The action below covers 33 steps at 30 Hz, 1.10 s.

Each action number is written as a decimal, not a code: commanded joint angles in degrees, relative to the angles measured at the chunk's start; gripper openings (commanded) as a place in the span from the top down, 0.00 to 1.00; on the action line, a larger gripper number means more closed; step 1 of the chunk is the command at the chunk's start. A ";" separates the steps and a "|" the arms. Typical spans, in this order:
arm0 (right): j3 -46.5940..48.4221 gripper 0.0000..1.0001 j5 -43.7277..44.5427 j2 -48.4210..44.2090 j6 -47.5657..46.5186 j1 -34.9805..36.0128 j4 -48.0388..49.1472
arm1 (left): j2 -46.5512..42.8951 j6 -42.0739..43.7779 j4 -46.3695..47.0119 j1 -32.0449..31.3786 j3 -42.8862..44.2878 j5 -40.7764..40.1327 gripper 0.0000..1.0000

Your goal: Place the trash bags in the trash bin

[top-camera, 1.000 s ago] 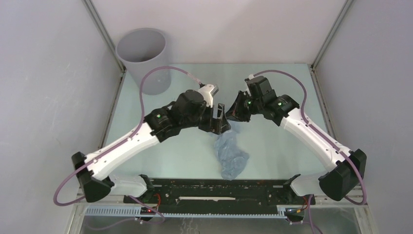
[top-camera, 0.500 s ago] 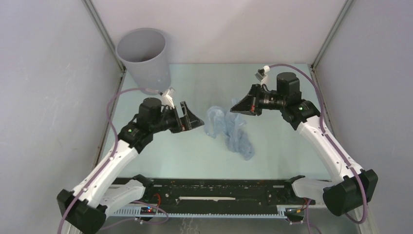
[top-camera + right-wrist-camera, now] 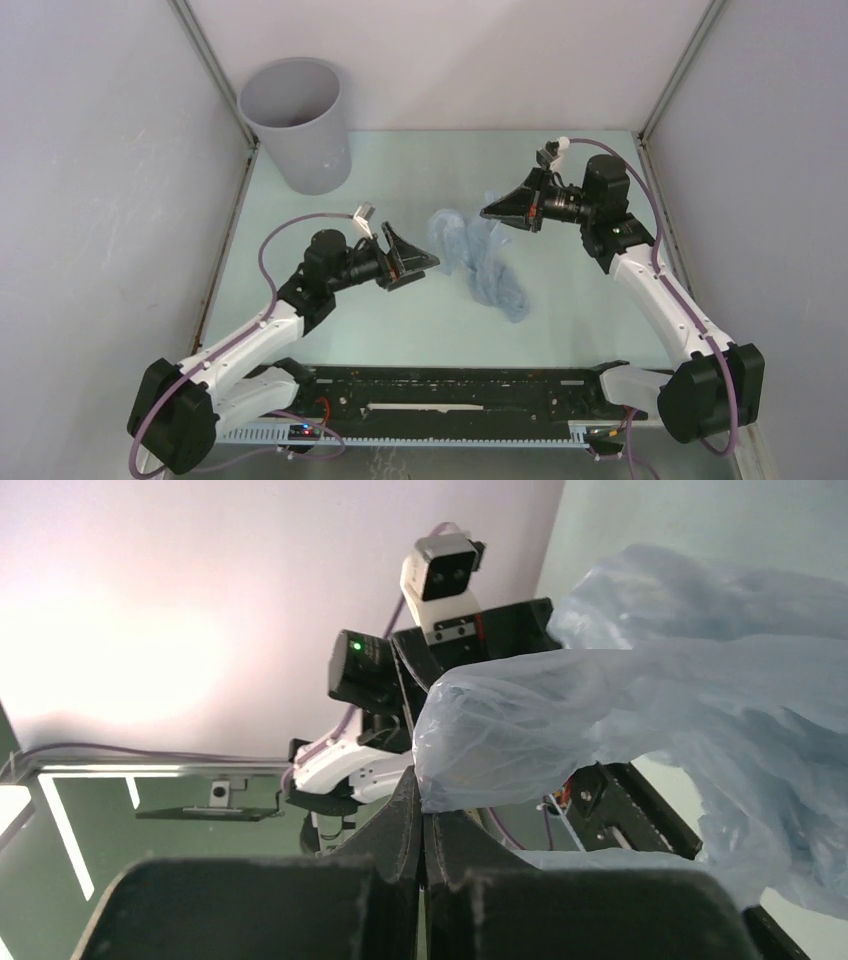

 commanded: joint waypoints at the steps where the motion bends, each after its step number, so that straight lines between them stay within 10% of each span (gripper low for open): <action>1: 0.45 1.00 -3.02 0.22 6.99 -0.68 8.80 | 0.20 -5.98 14.91 -2.47 -2.80 -2.67 0.00; 33: 0.51 1.00 -4.21 -3.35 11.79 -2.37 11.40 | 15.24 -21.42 31.43 -5.09 -3.48 -7.67 0.22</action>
